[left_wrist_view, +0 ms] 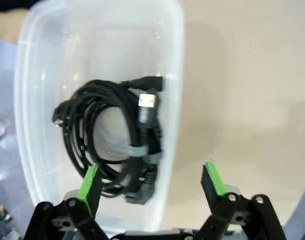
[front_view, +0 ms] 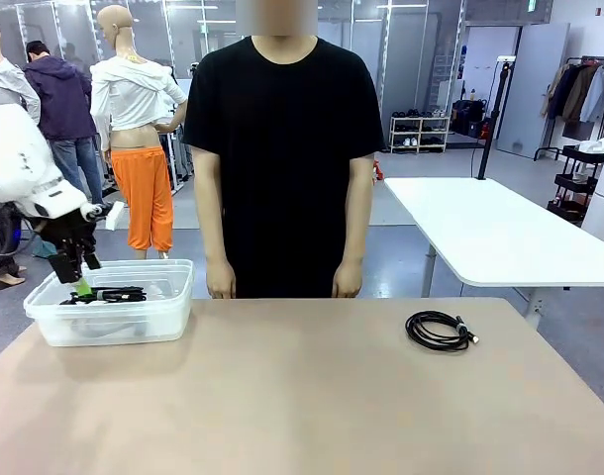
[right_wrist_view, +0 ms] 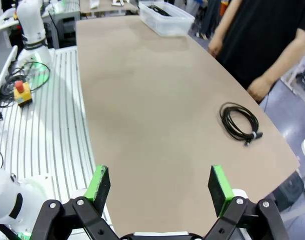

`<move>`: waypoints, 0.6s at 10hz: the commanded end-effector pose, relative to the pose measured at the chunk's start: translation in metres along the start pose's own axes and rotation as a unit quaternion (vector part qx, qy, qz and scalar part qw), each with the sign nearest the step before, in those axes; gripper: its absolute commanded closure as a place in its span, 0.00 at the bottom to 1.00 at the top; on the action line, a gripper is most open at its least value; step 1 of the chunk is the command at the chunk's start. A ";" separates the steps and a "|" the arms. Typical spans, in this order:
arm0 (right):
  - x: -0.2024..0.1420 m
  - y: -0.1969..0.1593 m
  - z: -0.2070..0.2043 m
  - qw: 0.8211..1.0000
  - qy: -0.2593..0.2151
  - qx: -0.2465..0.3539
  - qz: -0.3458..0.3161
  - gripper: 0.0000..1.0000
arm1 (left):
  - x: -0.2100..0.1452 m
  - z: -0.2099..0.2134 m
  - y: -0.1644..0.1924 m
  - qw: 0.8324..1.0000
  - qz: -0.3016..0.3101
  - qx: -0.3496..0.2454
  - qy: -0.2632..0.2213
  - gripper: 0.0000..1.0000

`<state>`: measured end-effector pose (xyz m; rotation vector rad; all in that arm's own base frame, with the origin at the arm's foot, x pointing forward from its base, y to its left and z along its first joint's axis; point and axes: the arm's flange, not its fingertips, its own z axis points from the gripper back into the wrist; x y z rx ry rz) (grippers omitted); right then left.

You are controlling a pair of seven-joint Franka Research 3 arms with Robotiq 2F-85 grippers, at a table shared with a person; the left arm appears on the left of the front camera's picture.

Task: Organize and store the cables.
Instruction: Place the USB Extension Cable into the Organizing box.

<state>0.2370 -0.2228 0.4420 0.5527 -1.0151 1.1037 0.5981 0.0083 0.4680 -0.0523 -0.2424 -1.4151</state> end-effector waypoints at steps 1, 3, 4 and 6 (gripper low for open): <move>0.055 -0.036 -0.015 0.995 0.059 0.002 -0.078 0.00 | -0.023 0.028 -0.057 0.998 -0.002 -0.034 -0.059 0.00; 0.096 -0.071 -0.029 0.982 0.125 -0.012 -0.138 0.00 | -0.043 0.056 -0.108 0.985 0.020 -0.083 -0.148 0.00; 0.110 -0.088 -0.041 0.973 0.159 -0.028 -0.163 0.00 | -0.047 0.063 -0.129 0.974 0.011 -0.121 -0.192 0.00; 0.123 -0.116 -0.074 0.949 0.223 -0.072 -0.210 0.00 | -0.046 0.059 -0.168 0.965 0.030 -0.091 -0.243 0.00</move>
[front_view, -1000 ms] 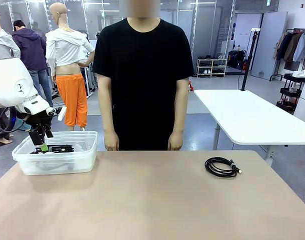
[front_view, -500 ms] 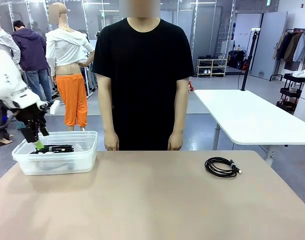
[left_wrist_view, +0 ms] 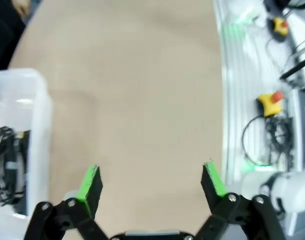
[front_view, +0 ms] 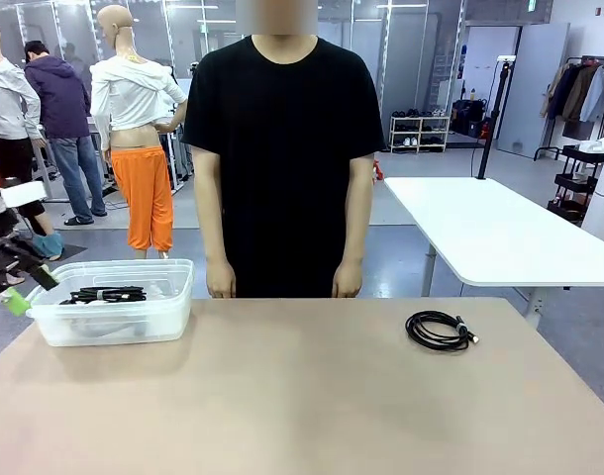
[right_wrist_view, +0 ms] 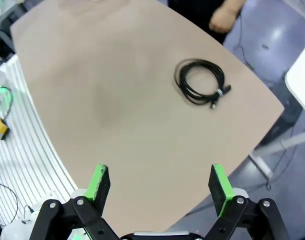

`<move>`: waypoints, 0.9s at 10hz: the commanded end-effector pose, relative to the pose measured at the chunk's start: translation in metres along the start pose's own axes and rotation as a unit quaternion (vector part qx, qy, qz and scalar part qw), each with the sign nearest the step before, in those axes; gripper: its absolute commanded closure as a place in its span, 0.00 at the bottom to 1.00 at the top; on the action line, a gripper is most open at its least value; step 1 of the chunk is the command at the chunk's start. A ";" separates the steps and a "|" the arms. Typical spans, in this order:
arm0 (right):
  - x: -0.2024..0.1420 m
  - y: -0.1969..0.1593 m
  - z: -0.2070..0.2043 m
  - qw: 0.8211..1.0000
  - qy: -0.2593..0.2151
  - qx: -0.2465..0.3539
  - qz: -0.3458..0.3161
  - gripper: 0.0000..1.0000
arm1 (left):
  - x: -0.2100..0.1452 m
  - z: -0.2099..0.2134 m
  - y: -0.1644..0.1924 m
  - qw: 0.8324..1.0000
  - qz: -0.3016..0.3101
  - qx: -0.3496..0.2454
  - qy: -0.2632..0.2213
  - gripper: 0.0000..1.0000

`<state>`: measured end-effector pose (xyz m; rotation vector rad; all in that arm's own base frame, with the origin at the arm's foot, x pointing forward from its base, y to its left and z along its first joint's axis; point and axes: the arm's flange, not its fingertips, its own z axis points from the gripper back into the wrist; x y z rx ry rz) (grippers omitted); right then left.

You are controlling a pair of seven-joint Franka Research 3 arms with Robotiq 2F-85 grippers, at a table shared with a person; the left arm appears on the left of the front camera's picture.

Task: Organize and store the cables.
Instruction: Place the USB Extension Cable into the Organizing box.

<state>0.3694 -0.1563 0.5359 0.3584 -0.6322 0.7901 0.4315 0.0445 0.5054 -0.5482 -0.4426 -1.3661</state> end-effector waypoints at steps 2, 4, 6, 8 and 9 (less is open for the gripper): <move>0.021 -0.027 -0.062 0.986 0.099 -0.048 -0.128 0.00 | -0.009 -0.024 -0.044 0.996 -0.019 0.069 -0.055 0.00; 0.028 -0.047 -0.108 0.964 0.143 -0.109 -0.195 0.00 | -0.025 -0.037 -0.056 0.992 -0.010 0.098 -0.085 0.00; 0.028 -0.061 -0.134 0.951 0.177 -0.130 -0.218 0.00 | -0.039 -0.053 -0.054 0.991 0.001 0.086 -0.107 0.00; 0.028 -0.058 -0.130 0.960 0.170 -0.118 -0.190 0.00 | -0.036 -0.043 -0.059 0.993 0.013 0.080 -0.086 0.00; 0.017 -0.060 -0.145 0.955 0.171 -0.127 -0.205 0.00 | -0.036 -0.043 -0.059 0.993 0.013 0.080 -0.086 0.00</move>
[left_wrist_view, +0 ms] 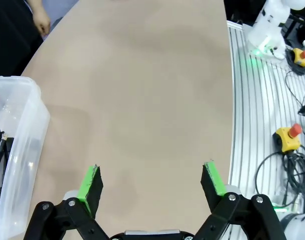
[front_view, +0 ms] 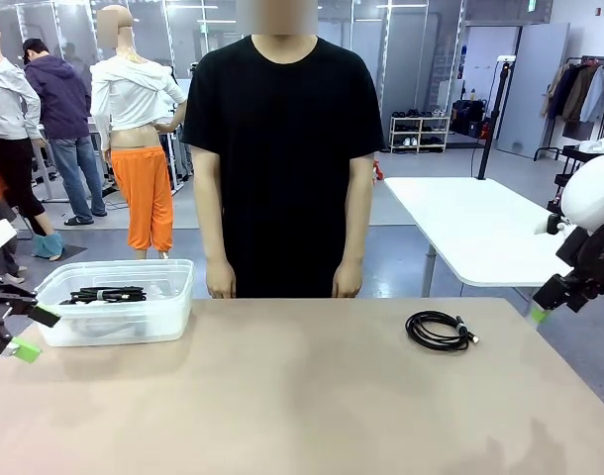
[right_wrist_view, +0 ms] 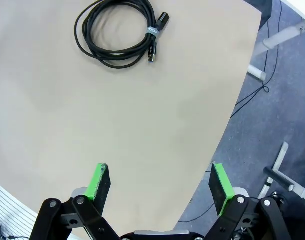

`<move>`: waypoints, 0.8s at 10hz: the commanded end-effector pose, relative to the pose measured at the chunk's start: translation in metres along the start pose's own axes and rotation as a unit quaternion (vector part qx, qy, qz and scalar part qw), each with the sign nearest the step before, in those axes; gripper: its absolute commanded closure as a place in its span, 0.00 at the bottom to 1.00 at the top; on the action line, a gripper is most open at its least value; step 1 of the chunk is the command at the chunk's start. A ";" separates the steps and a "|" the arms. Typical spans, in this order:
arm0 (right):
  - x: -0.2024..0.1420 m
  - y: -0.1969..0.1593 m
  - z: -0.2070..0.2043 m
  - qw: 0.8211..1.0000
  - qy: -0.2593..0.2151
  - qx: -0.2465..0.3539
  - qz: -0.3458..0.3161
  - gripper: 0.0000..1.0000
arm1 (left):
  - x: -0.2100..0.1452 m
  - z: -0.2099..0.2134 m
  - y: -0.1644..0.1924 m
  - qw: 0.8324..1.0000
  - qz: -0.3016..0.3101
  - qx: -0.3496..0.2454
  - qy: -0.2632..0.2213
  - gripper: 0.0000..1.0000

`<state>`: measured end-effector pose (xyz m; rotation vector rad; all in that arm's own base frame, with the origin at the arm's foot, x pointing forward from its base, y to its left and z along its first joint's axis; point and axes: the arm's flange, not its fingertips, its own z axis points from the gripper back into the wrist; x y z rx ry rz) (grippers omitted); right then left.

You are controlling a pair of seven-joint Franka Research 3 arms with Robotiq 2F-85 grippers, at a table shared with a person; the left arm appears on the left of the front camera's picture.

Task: Organize and store the cables.
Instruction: Place the USB Extension Cable into the Organizing box.

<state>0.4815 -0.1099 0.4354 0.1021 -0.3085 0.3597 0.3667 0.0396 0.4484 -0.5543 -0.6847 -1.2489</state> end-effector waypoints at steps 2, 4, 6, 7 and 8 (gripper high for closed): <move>-0.003 -0.001 -0.002 1.000 -0.001 0.000 -0.004 0.00 | 0.005 0.006 0.000 1.000 -0.001 0.003 0.007 0.00; -0.003 -0.001 -0.002 1.000 -0.001 0.000 -0.004 0.00 | 0.005 0.006 0.000 1.000 -0.001 0.003 0.007 0.00; 0.019 -0.002 -0.015 0.999 -0.007 0.030 -0.012 0.00 | 0.005 0.006 0.000 1.000 -0.001 0.003 0.007 0.00; 0.050 -0.001 -0.034 0.998 -0.010 0.051 -0.026 0.00 | 0.005 0.006 0.000 1.000 -0.001 0.003 0.007 0.00; 0.077 0.002 -0.056 0.997 0.010 0.061 -0.036 0.00 | 0.005 0.006 0.000 1.000 -0.001 0.003 0.007 0.00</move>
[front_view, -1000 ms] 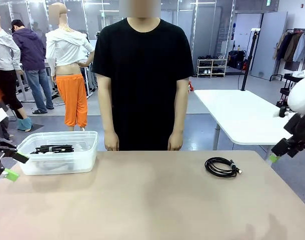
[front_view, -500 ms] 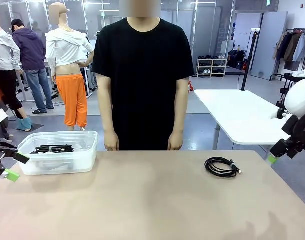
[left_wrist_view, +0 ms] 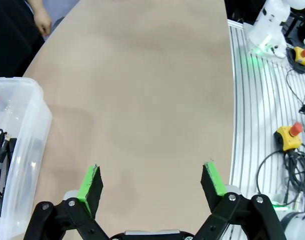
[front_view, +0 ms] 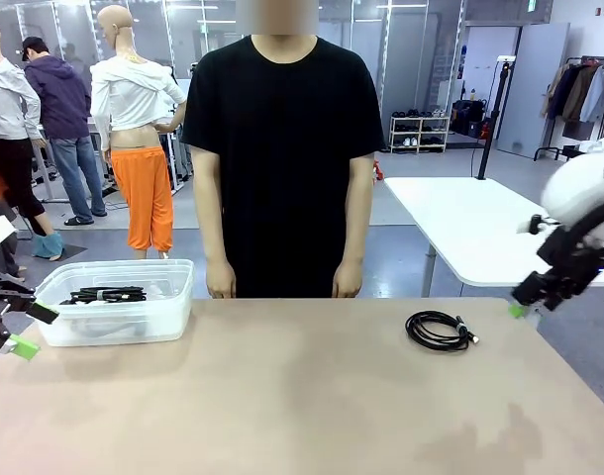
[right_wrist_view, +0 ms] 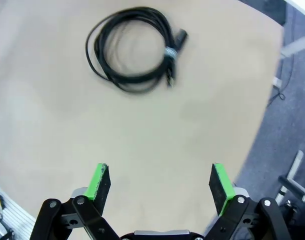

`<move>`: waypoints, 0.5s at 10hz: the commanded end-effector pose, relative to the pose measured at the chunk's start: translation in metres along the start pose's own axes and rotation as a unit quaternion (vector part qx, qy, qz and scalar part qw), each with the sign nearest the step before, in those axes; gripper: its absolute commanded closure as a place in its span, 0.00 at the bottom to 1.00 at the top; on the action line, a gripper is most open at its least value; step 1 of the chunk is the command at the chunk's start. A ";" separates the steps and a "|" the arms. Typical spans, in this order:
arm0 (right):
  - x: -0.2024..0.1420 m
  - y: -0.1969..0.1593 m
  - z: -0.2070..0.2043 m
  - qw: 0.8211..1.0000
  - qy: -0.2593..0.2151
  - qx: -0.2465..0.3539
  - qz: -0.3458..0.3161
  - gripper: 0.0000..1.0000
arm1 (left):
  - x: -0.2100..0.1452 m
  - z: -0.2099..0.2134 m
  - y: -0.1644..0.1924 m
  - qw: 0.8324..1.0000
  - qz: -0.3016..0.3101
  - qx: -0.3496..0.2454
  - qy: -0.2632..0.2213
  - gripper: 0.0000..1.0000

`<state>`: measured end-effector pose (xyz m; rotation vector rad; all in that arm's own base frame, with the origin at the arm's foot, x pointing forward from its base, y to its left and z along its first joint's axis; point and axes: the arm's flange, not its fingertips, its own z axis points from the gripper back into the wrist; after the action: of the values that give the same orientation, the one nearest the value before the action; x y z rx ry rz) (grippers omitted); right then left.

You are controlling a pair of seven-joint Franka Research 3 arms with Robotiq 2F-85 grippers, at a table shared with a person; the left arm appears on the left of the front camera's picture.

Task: Organize and store the cables.
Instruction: Place the USB Extension Cable into the Organizing box.

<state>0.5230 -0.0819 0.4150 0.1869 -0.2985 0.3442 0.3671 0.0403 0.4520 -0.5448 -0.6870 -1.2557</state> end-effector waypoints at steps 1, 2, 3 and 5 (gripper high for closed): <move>0.068 -0.009 -0.041 0.999 0.031 0.022 -0.033 0.00 | 0.003 0.003 0.000 1.000 0.003 0.001 0.005 0.00; 0.081 -0.005 -0.053 0.998 0.045 0.018 -0.040 0.00 | 0.003 0.003 0.000 1.000 0.003 0.001 0.005 0.00; 0.091 -0.003 -0.067 0.997 0.050 0.018 -0.050 0.00 | 0.003 0.003 0.000 1.000 0.003 0.001 0.005 0.00; 0.101 -0.009 -0.095 0.996 0.056 0.022 -0.068 0.00 | 0.003 0.003 0.000 1.000 0.003 0.001 0.005 0.00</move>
<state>0.6315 -0.0323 0.3561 0.2368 -0.1922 0.2650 0.3669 0.0403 0.4526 -0.5439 -0.6881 -1.2561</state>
